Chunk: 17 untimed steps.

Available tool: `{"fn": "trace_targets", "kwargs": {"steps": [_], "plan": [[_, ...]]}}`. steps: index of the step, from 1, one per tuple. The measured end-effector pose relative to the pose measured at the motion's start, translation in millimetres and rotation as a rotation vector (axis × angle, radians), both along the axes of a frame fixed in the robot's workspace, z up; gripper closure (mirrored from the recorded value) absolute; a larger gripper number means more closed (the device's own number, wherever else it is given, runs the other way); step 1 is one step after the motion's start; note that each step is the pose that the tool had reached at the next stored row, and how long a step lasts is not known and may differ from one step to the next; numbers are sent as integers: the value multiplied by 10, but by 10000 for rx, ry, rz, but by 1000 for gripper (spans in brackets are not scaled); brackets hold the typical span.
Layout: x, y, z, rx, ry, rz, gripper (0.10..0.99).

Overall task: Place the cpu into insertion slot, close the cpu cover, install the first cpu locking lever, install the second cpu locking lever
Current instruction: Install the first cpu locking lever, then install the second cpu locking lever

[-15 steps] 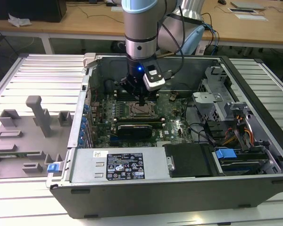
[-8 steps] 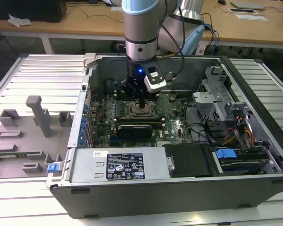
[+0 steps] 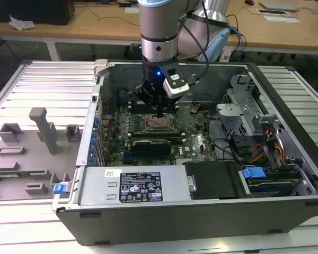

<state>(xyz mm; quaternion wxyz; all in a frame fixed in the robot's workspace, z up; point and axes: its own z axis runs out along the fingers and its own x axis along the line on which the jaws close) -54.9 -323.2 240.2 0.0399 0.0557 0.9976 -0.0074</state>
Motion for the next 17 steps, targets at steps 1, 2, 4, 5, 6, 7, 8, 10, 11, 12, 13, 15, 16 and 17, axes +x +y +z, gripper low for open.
{"fn": "trace_targets", "kwargs": {"steps": [1, 2, 4, 5, 6, 7, 8, 10, 11, 12, 13, 15, 16, 17], "plan": [[0, 0, 0, 0, 0, 0, 980], [0, 0, 0, -1, 0, 1, 980], [0, 0, 0, 0, 0, 0, 980], [0, 0, 0, 0, 0, 0, 980], [0, 0, 0, 0, 0, 0, 980], [0, 0, 0, 0, 1, 1, 980], [0, 0, 0, 0, 1, 1, 980], [1, 0, 0, 0, 0, 1, 980], [1, 0, 0, 0, 1, 1, 980], [1, 0, 0, 0, 0, 1, 980], [1, 0, 0, -1, 0, 1, 980], [1, 0, 0, 0, 0, 2, 980], [1, 0, 0, 0, 0, 1, 980], [1, 0, 0, 0, 0, 1, 980]]}}
